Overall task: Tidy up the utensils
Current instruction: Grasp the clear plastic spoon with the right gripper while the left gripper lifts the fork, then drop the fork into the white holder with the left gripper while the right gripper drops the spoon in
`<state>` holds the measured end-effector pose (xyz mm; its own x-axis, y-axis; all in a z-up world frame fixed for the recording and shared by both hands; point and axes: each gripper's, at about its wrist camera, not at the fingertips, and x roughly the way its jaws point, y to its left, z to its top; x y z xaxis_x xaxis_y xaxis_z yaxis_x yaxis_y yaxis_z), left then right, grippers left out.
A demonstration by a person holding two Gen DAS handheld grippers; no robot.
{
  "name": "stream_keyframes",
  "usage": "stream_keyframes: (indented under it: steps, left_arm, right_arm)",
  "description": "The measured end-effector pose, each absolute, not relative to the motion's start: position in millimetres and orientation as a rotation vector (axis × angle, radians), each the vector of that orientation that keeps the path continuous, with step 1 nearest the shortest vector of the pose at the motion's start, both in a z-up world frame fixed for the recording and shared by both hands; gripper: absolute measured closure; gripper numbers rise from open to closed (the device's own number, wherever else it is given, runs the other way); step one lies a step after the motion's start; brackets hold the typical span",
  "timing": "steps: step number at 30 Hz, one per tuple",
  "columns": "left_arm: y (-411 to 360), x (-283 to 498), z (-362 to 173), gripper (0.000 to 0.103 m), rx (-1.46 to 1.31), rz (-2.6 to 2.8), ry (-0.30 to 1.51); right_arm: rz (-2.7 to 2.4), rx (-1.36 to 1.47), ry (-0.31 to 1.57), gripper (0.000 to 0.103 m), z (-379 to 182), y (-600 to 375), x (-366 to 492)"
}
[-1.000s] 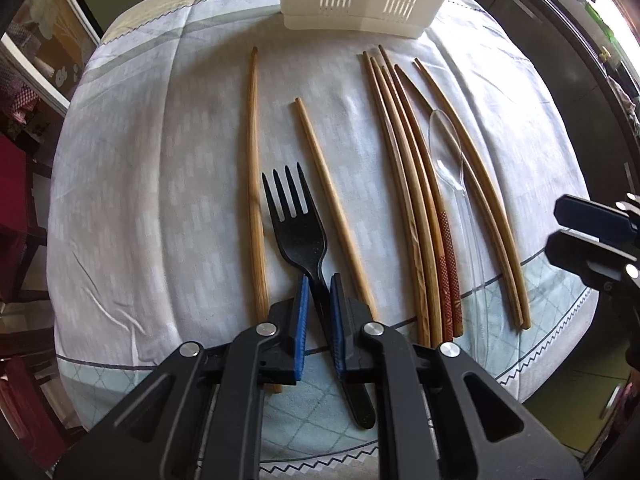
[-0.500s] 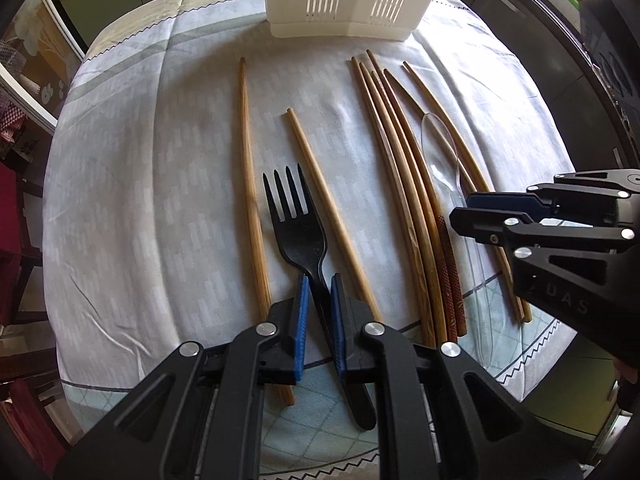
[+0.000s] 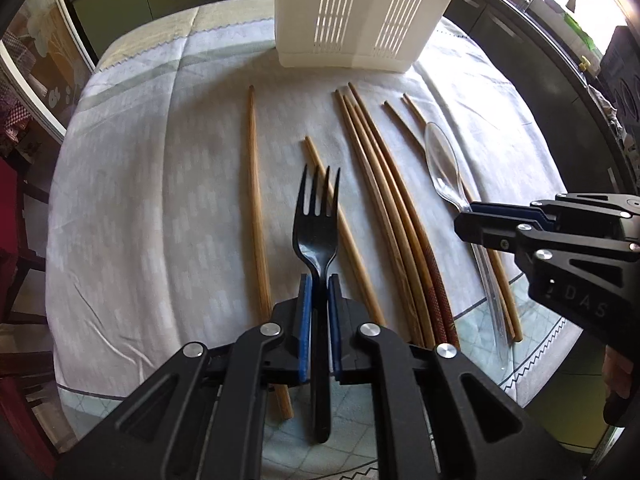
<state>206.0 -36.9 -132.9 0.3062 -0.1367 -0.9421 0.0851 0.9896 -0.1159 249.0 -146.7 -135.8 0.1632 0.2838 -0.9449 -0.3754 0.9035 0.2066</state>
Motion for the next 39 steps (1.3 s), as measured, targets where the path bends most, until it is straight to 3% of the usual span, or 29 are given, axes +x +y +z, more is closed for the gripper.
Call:
stream_keyframes:
  steps: [11, 16, 22, 28, 39]
  left_arm:
    - [-31, 201, -22, 0.095, -0.085, -0.203, 0.91]
    - [-38, 227, 49, 0.095, -0.109, -0.215, 0.67]
    - [-59, 282, 87, 0.095, -0.094, -0.207, 0.51]
    - [-70, 326, 77, 0.095, -0.019, -0.121, 0.433]
    - [-57, 353, 0, 0.092, 0.017, -0.093, 0.623]
  right_arm:
    - [0.631, 0.12, 1.067, 0.094, -74, -193, 217]
    - [0.675, 0.149, 0.991, 0.093, -52, -218, 204]
    - [0.687, 0.172, 0.977, 0.093, -53, -240, 201]
    - [0.675, 0.198, 0.951, 0.093, -47, -259, 205]
    - [0.678, 0.208, 0.799, 0.093, 9, -246, 234]
